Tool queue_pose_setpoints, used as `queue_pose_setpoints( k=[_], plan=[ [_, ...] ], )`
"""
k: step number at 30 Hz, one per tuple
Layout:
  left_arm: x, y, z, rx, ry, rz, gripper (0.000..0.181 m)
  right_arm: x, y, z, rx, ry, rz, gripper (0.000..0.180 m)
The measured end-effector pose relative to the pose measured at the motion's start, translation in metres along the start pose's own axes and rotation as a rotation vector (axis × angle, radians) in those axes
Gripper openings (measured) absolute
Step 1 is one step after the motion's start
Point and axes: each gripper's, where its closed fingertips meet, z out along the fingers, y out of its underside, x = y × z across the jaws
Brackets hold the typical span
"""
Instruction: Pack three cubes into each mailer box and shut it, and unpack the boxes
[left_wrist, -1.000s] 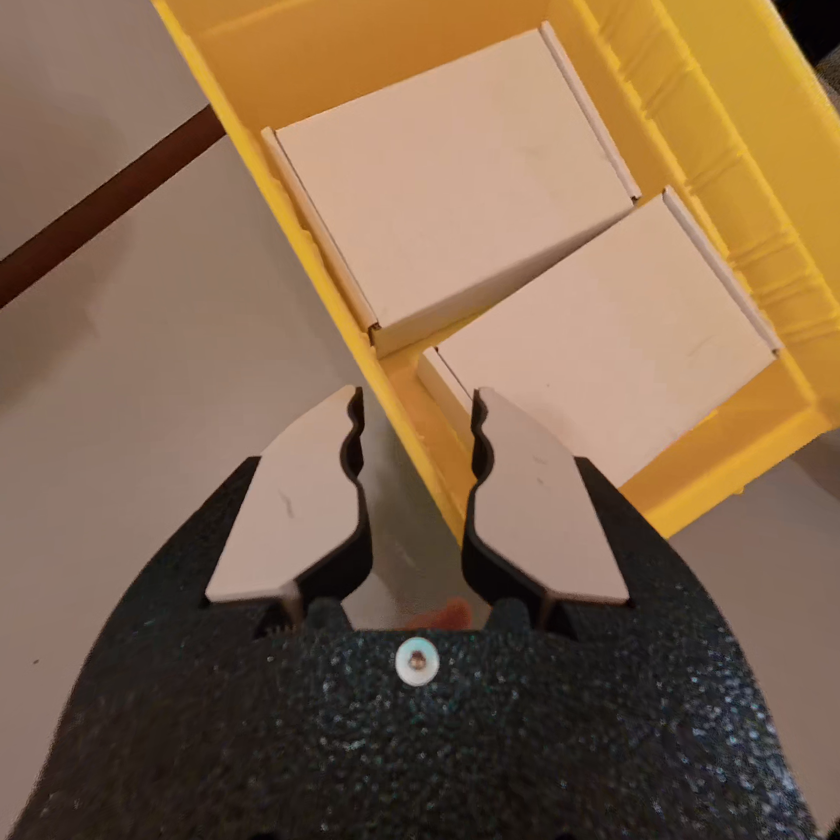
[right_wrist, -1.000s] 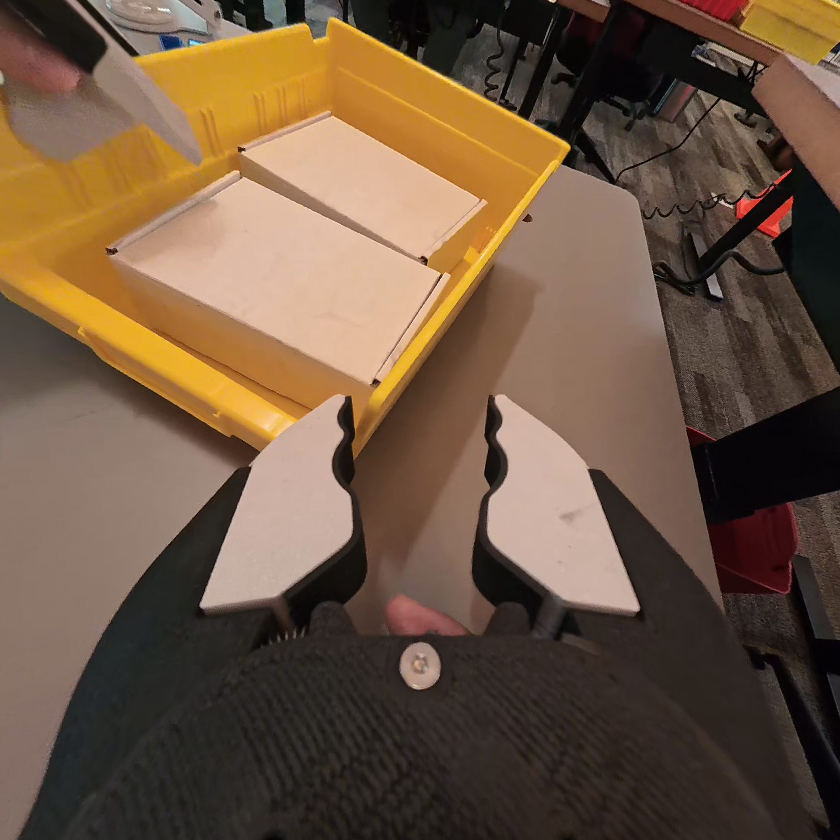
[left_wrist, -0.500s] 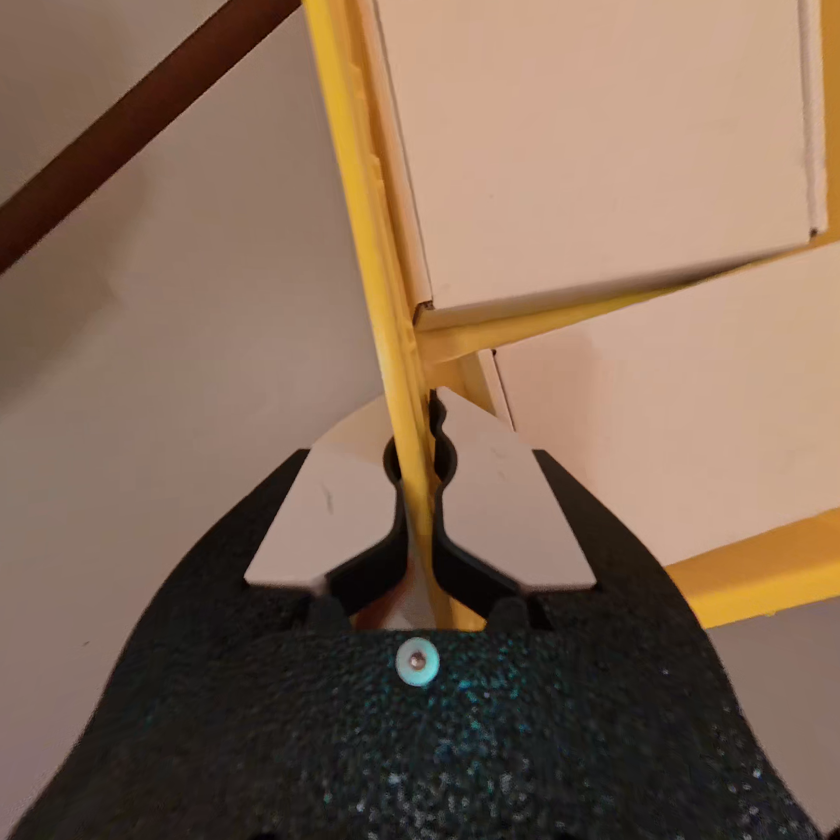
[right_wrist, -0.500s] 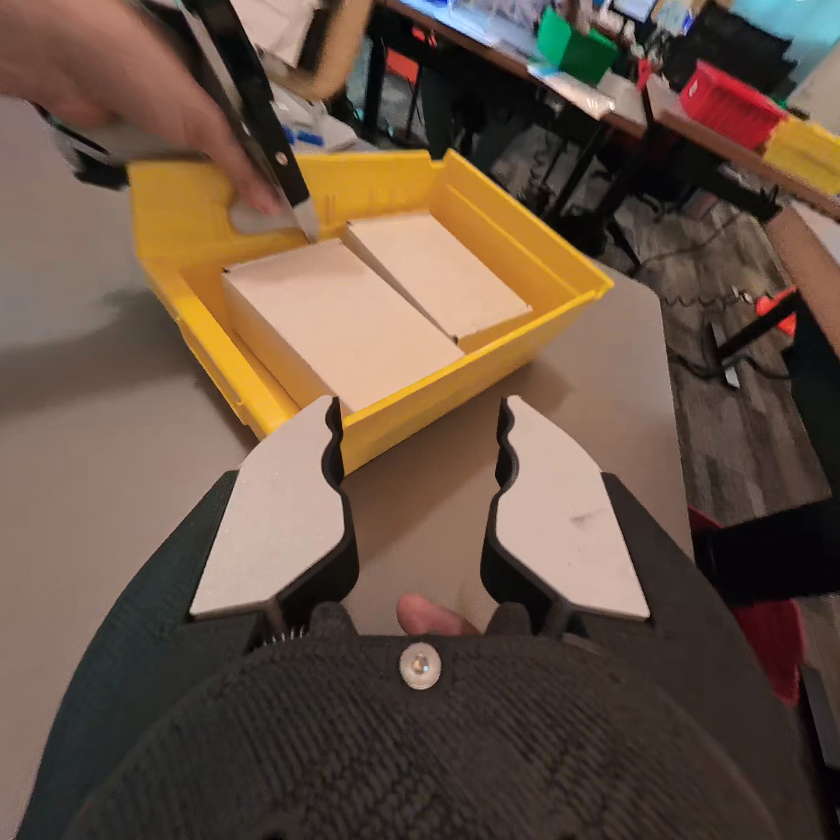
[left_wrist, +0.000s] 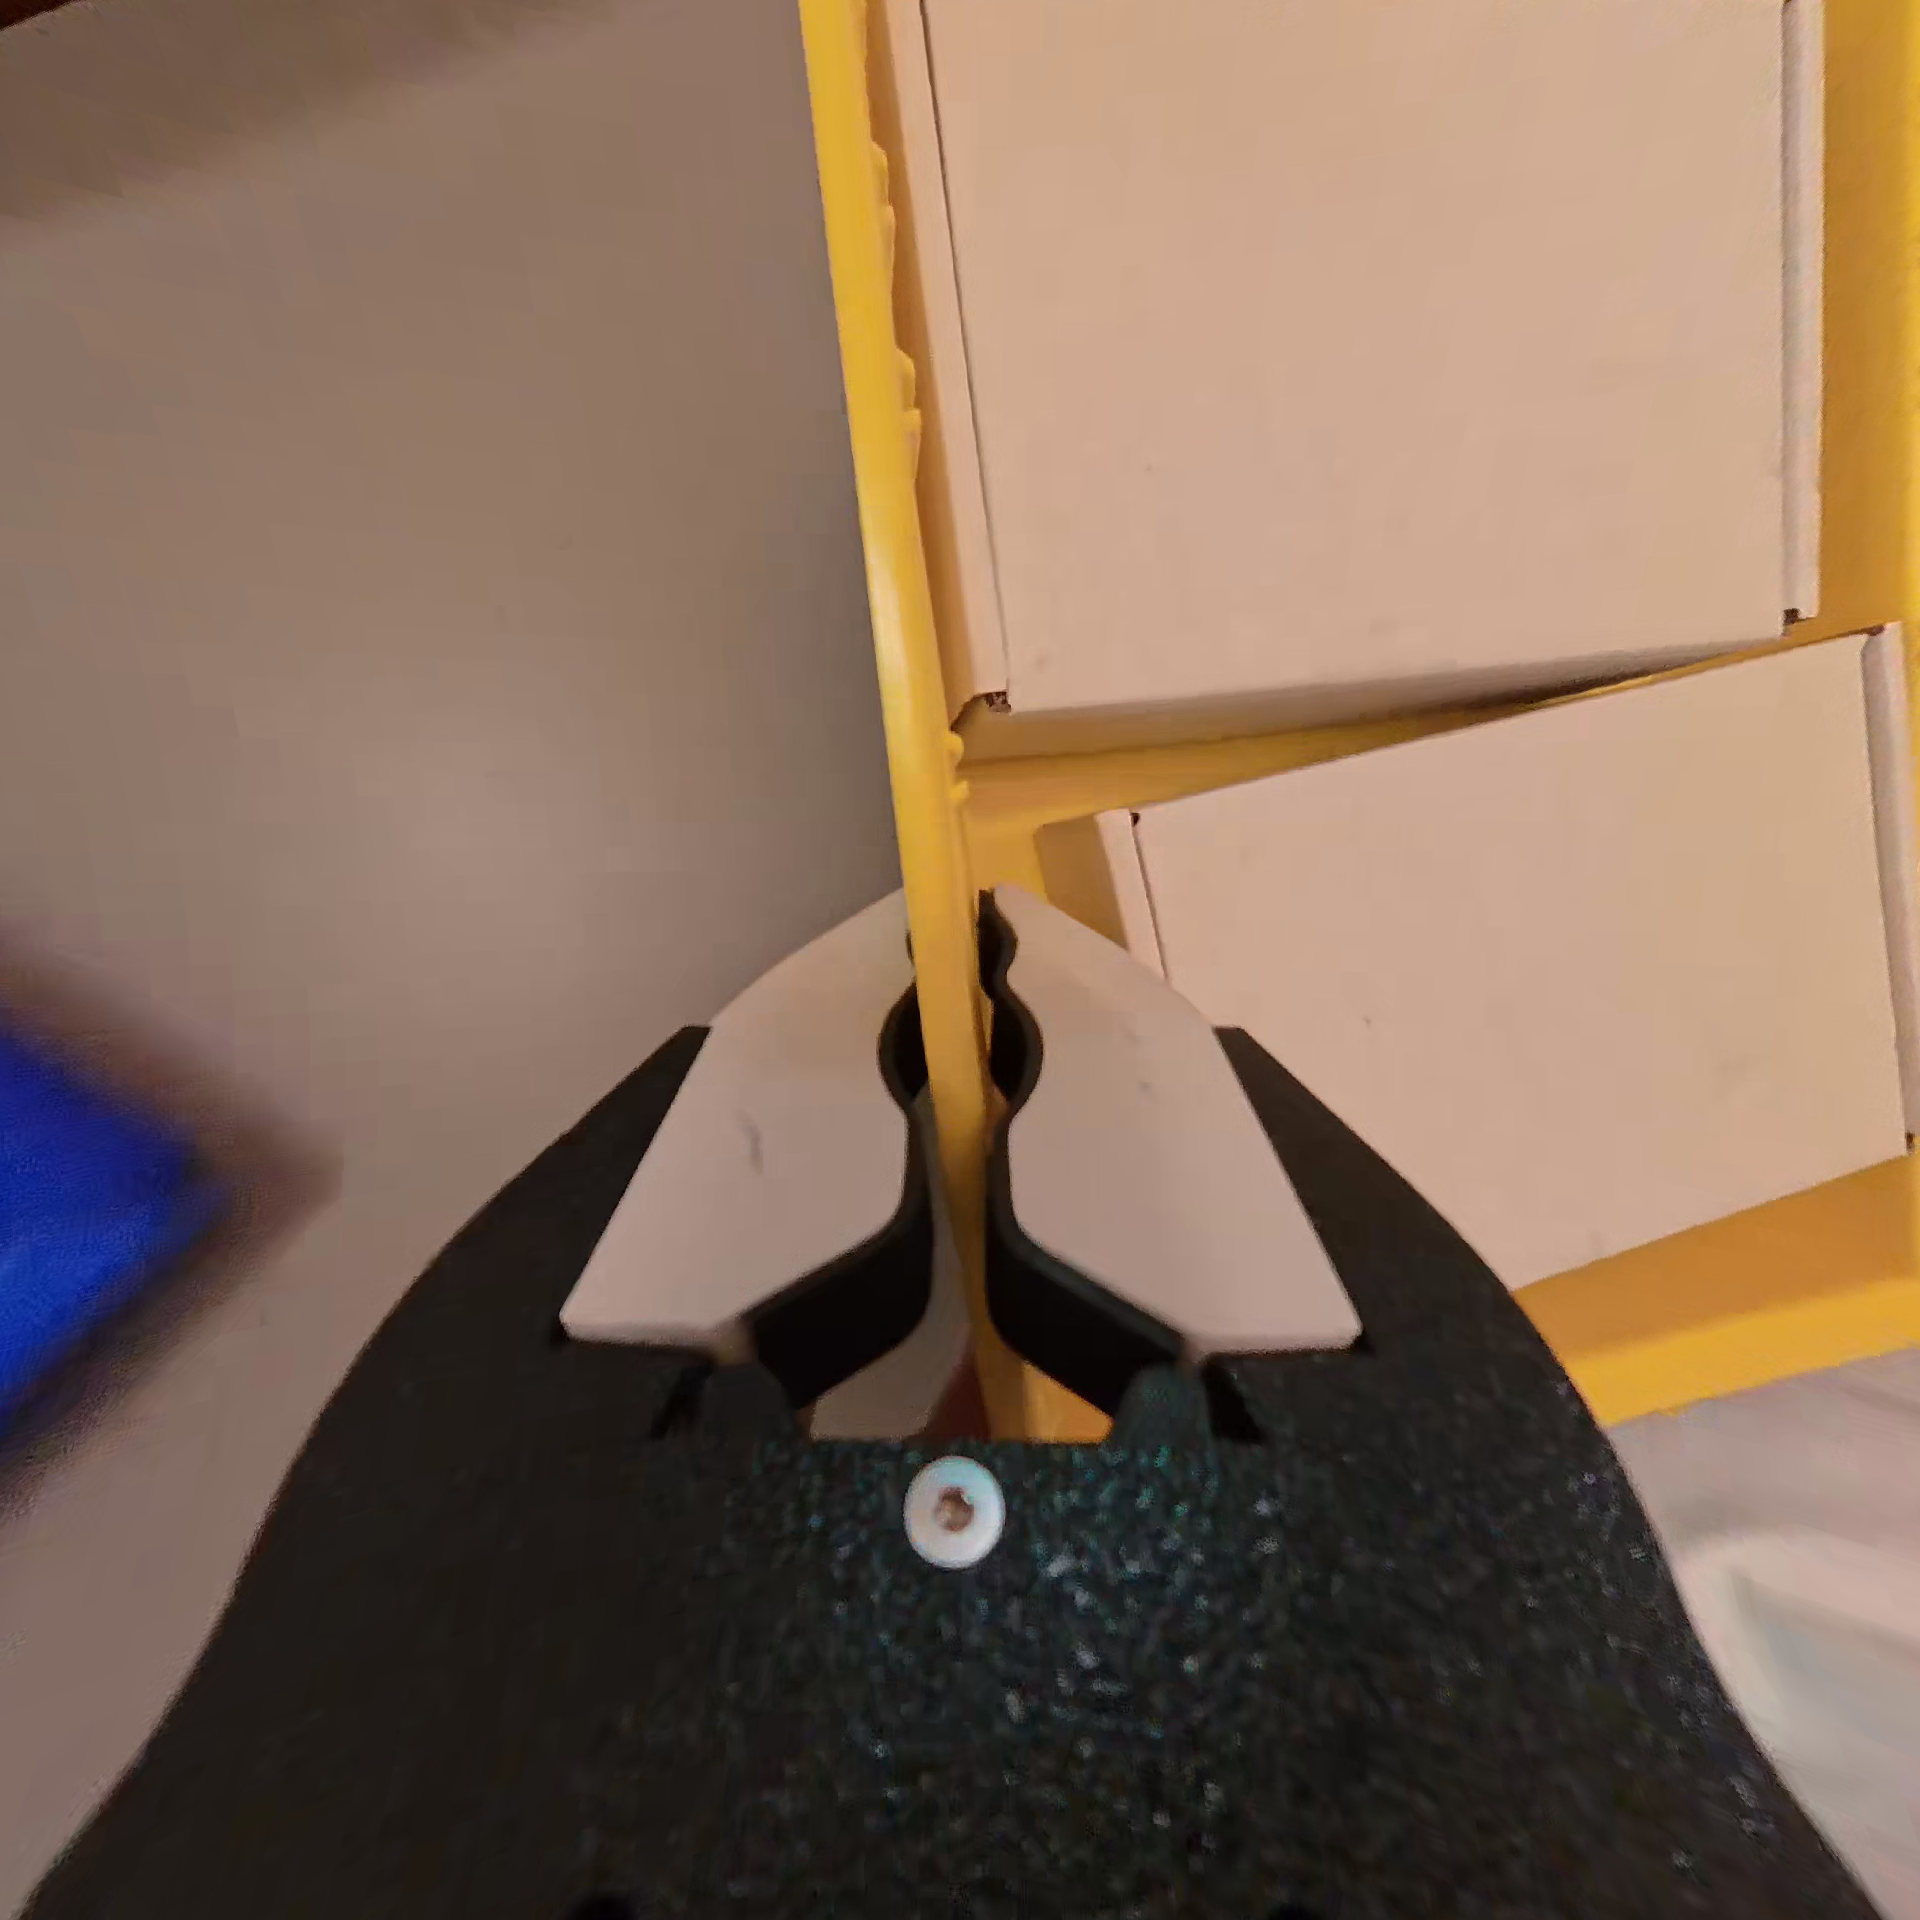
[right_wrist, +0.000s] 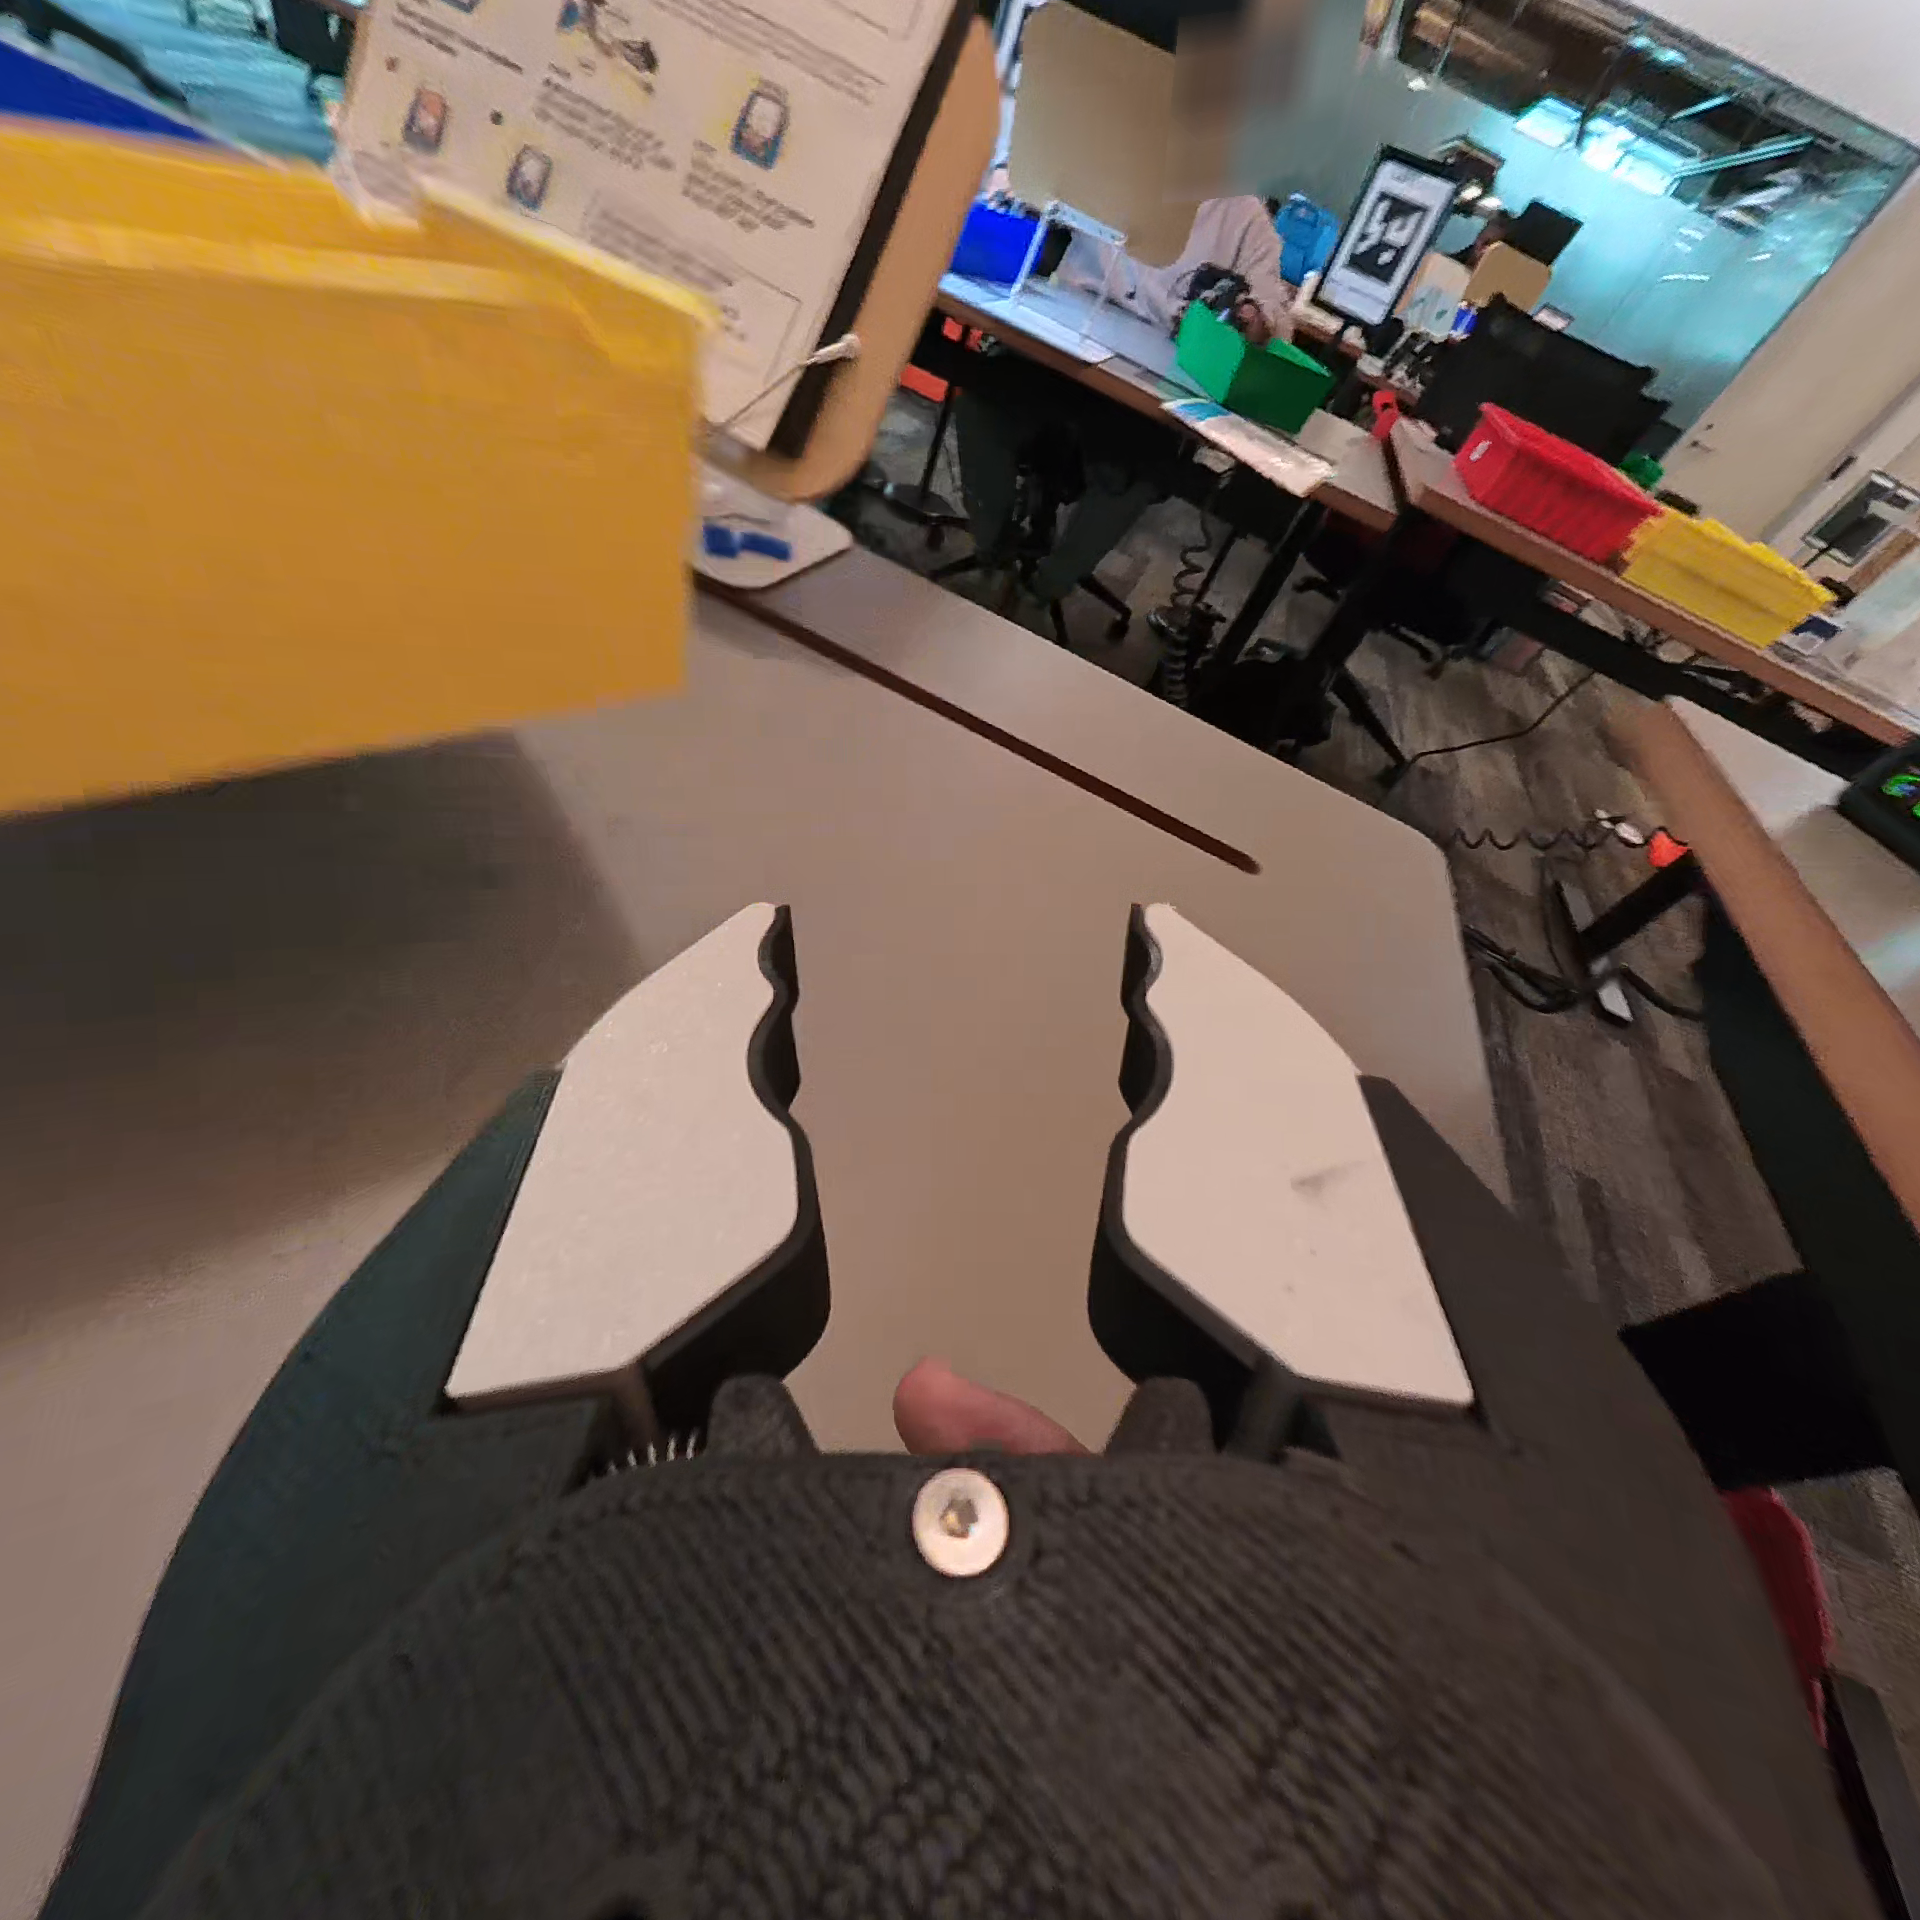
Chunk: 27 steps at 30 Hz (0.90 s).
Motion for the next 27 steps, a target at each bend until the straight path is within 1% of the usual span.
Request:
queue_pose_setpoints(
  k=[2,4,7,9,12,14,16,19,23,25,27],
  plan=[
    [-0.031,0.040,-0.054,0.030,-0.070,-0.050,0.004,-0.020,-0.001,0.011,-0.032,-0.047,-0.023,0.061],
    [-0.063,0.084,-0.107,0.062,-0.159,-0.111,0.004,-0.048,-0.008,0.025,-0.034,-0.115,-0.001,0.061],
    [-0.106,0.152,-0.180,0.112,-0.309,-0.213,0.005,-0.111,-0.028,0.052,0.018,-0.276,0.093,0.061],
    [-0.129,0.197,-0.218,0.146,-0.389,-0.295,0.005,-0.161,-0.036,0.072,0.022,-0.380,0.114,0.064],
    [-0.156,0.260,-0.260,0.176,-0.462,-0.424,0.004,-0.225,-0.046,0.112,-0.031,-0.457,0.086,0.075],
    [-0.171,0.295,-0.279,0.194,-0.495,-0.503,0.005,-0.260,-0.069,0.142,-0.027,-0.473,0.119,0.085],
    [-0.186,0.324,-0.292,0.204,-0.528,-0.570,0.005,-0.296,-0.100,0.173,0.007,-0.492,0.187,0.089],
    [-0.205,0.354,-0.300,0.222,-0.575,-0.646,0.005,-0.348,-0.135,0.224,0.004,-0.497,0.248,0.095],
    [-0.222,0.378,-0.298,0.237,-0.620,-0.715,0.005,-0.416,-0.156,0.281,-0.056,-0.511,0.264,0.095],
    [-0.226,0.384,-0.294,0.238,-0.617,-0.735,0.006,-0.443,-0.156,0.303,-0.108,-0.504,0.238,0.095],
    [-0.230,0.386,-0.290,0.228,-0.620,-0.728,0.006,-0.458,-0.149,0.322,-0.158,-0.468,0.195,0.094]
  ],
)
